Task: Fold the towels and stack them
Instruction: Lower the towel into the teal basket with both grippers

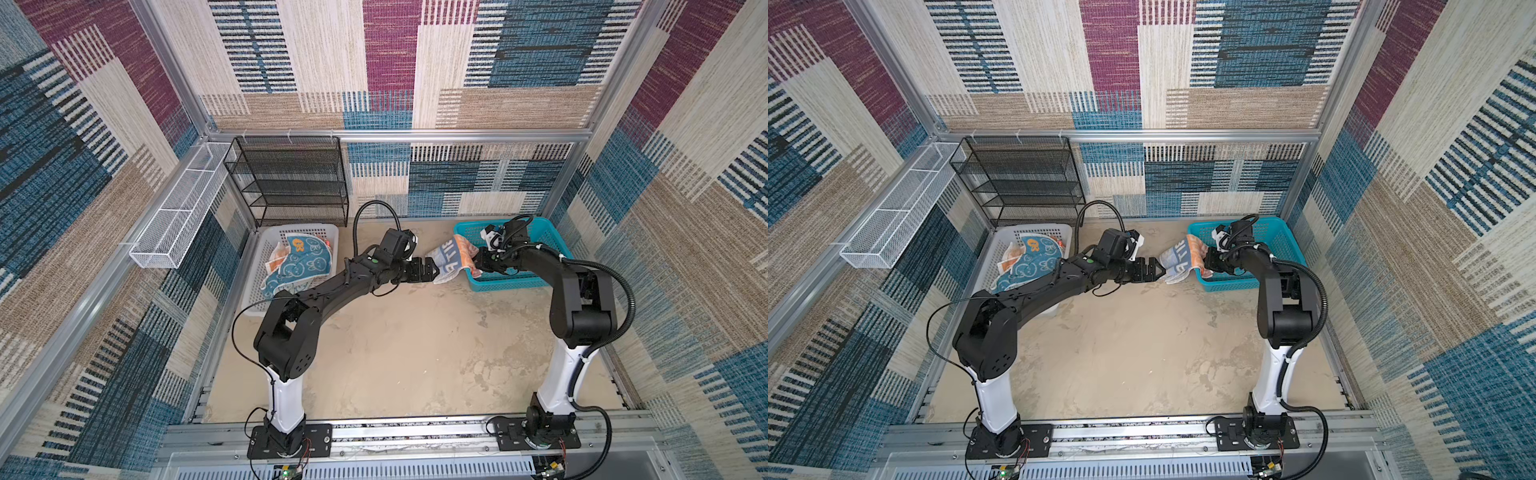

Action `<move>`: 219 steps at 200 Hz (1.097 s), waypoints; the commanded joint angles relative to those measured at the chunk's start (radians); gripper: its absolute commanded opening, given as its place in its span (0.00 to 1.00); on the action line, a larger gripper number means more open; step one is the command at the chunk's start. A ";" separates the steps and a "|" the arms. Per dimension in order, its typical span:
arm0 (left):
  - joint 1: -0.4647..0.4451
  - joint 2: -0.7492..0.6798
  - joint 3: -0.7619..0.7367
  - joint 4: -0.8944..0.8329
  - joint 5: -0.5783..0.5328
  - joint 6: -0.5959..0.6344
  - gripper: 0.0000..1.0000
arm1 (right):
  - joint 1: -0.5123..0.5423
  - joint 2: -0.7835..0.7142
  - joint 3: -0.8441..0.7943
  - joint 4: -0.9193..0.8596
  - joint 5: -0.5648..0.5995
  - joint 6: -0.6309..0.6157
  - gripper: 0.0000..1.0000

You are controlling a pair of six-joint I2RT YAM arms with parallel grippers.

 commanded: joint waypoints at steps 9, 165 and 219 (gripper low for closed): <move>0.001 -0.015 -0.011 0.001 -0.016 0.025 0.99 | 0.060 0.012 0.018 0.035 -0.052 0.039 0.00; -0.024 0.224 0.181 0.002 -0.030 -0.007 0.72 | 0.088 -0.011 0.066 0.033 -0.085 0.064 0.00; -0.042 0.260 0.213 0.004 -0.023 -0.038 0.60 | 0.051 -0.036 0.080 0.031 -0.060 0.064 0.00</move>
